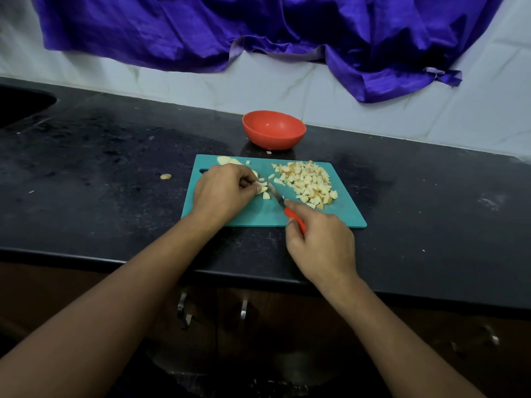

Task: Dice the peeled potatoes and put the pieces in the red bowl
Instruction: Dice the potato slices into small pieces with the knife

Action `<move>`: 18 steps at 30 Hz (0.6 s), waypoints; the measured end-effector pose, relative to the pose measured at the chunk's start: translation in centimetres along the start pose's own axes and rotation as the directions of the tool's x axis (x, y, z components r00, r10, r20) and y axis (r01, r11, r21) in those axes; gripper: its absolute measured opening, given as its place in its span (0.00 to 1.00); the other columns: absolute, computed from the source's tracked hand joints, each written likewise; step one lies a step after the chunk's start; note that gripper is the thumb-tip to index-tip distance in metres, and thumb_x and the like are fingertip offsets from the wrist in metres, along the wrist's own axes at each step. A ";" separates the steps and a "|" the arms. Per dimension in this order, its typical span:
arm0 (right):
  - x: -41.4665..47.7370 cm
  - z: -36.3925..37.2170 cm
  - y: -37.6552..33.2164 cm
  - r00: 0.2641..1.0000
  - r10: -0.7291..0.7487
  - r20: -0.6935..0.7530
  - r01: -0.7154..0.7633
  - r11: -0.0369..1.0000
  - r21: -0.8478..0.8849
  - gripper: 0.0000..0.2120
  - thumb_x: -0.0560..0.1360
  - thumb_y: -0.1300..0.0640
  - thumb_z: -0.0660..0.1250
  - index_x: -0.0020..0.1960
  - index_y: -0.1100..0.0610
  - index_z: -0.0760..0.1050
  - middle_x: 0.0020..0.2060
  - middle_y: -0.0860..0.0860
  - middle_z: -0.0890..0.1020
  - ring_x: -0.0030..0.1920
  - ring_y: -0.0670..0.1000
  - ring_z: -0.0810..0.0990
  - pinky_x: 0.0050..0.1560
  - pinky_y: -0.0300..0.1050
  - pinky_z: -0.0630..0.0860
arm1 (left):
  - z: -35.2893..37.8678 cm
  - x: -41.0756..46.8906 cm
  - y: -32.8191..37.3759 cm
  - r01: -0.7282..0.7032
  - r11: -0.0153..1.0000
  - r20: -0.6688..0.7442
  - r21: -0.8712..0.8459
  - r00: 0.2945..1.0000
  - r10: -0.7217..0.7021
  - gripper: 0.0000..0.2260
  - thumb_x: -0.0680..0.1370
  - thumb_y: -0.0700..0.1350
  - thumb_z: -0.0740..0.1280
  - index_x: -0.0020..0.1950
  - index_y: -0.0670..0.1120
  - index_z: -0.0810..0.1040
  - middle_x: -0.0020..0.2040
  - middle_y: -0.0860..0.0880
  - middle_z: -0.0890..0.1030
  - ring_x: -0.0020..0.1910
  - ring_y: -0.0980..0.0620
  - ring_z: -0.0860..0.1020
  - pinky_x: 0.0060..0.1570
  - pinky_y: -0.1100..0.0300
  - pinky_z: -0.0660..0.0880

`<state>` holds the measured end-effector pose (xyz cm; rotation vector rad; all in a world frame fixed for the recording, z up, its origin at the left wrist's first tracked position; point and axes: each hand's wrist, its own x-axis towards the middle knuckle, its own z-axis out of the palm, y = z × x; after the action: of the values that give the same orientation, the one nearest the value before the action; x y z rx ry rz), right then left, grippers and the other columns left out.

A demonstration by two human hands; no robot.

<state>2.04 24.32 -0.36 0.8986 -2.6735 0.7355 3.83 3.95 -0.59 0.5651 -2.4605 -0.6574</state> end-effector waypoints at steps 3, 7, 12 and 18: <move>0.4 0.1 0.4 0.996 0.091 -0.022 -0.089 0.993 0.071 0.20 0.81 0.49 0.62 0.72 0.41 0.75 0.34 0.42 0.79 0.31 0.44 0.74 0.33 0.42 0.70 | 0.1 -0.2 0.2 -0.059 0.997 0.006 0.056 0.998 0.059 0.08 0.77 0.55 0.73 0.53 0.55 0.87 0.45 0.57 0.86 0.46 0.55 0.82 0.44 0.56 0.78; 0.7 0.1 0.6 0.991 0.129 -0.018 -0.126 0.985 0.121 0.19 0.81 0.49 0.63 0.71 0.41 0.76 0.33 0.42 0.79 0.30 0.42 0.73 0.32 0.40 0.66 | 0.1 -0.8 0.6 -0.182 0.967 -0.013 0.176 0.982 0.187 0.10 0.80 0.57 0.70 0.55 0.55 0.87 0.47 0.54 0.87 0.45 0.51 0.82 0.38 0.58 0.71; 0.7 0.2 0.8 0.990 0.139 -0.012 -0.136 0.980 0.143 0.19 0.81 0.49 0.63 0.71 0.40 0.76 0.34 0.41 0.79 0.29 0.42 0.73 0.32 0.39 0.66 | 0.3 -1.0 1.5 -0.240 0.903 0.002 0.355 0.967 0.256 0.17 0.77 0.65 0.67 0.50 0.53 0.85 0.42 0.53 0.84 0.45 0.50 0.81 0.39 0.55 0.74; 0.7 0.2 0.9 0.989 0.145 -0.018 -0.140 0.975 0.171 0.19 0.80 0.50 0.64 0.70 0.41 0.77 0.38 0.42 0.82 0.30 0.42 0.74 0.33 0.40 0.68 | 0.1 -0.6 2.7 -0.249 0.877 0.036 0.410 0.966 0.257 0.14 0.79 0.60 0.67 0.46 0.51 0.83 0.38 0.53 0.78 0.38 0.51 0.75 0.36 0.57 0.68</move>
<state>0.94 24.50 -0.59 0.7311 -2.7018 1.0134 3.55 6.42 0.57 0.3845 -2.6039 -0.0206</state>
